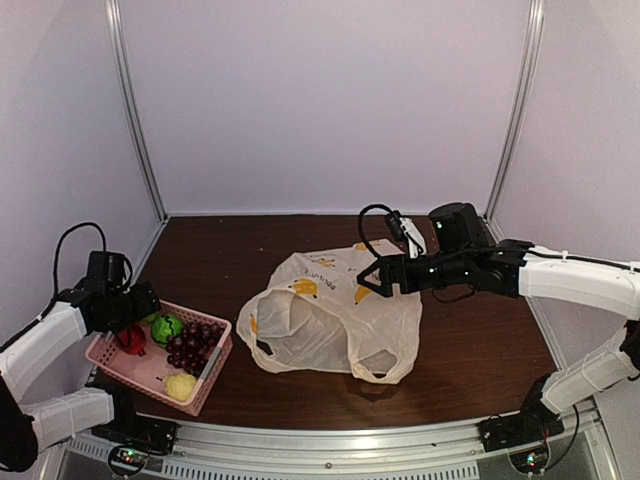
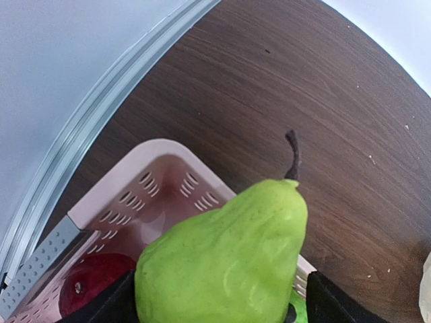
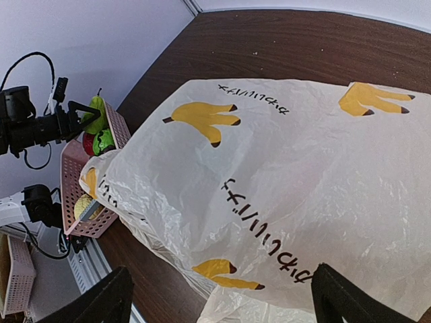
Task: Untie the knot of the plastic bag and take out the fruit
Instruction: Place the fake fruit in the bin.
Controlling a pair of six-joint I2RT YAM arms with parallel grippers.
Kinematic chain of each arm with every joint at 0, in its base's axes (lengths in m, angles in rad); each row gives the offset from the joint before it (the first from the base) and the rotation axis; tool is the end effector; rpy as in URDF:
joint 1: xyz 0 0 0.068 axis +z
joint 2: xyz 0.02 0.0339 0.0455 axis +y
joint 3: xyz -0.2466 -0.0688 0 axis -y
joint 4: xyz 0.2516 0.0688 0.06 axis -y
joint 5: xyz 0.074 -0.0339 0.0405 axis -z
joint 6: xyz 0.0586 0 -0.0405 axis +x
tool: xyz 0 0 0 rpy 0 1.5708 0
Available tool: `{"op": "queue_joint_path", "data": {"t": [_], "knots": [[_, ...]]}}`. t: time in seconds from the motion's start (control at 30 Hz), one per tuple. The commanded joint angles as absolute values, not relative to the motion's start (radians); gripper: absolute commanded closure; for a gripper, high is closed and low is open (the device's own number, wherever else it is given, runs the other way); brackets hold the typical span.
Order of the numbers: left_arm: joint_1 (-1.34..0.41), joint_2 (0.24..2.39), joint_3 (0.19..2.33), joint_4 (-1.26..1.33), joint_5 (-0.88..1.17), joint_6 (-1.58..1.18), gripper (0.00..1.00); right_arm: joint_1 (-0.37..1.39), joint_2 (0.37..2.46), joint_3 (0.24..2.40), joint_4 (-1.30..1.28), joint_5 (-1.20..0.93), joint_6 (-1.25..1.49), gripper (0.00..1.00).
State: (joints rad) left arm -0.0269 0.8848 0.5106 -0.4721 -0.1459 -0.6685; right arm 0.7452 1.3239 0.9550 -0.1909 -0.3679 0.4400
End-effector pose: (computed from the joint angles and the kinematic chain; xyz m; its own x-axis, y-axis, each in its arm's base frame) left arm 0.2075 0.0029 0.1694 -0.5442 -0.5988 -0.5876 -0.5187 0.7907 -0.3253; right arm 0.2246 0.2359 0.2495 -0.7180 -0.1217 -0.6853 -0.6089 0.5869 0.5337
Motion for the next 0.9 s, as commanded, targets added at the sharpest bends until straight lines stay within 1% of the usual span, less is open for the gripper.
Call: {"op": "queue_joint_path", "data": {"t": [0.0,0.17,0.5,0.57,0.67,0.77,0.87], "knots": [[-0.02,0.867,0.53,-0.472,-0.155,-0.669,0.13,0.739,1.31,0.96,-0.209,-0.354,0.427,0.07],[-0.02,0.852,0.555,-0.502,-0.168,-0.664,0.03,0.739,1.305,0.963,-0.213,-0.354,0.426,0.07],[-0.02,0.769,0.603,-0.567,-0.183,-0.639,0.02,0.739,1.28,0.965,-0.226,-0.357,0.412,0.06],[-0.02,0.753,0.624,-0.567,-0.129,-0.603,0.02,0.739,1.264,0.965,-0.23,-0.368,0.394,0.04],[-0.021,0.723,0.657,-0.549,-0.011,-0.523,0.08,0.741,1.222,0.953,-0.22,-0.383,0.358,0.01],[-0.028,0.708,0.688,-0.522,0.178,-0.452,0.11,0.753,1.177,0.953,-0.229,-0.379,0.314,0.0],[-0.061,0.729,0.704,-0.477,0.395,-0.421,0.12,0.773,1.141,0.955,-0.227,-0.381,0.287,0.0]]}}
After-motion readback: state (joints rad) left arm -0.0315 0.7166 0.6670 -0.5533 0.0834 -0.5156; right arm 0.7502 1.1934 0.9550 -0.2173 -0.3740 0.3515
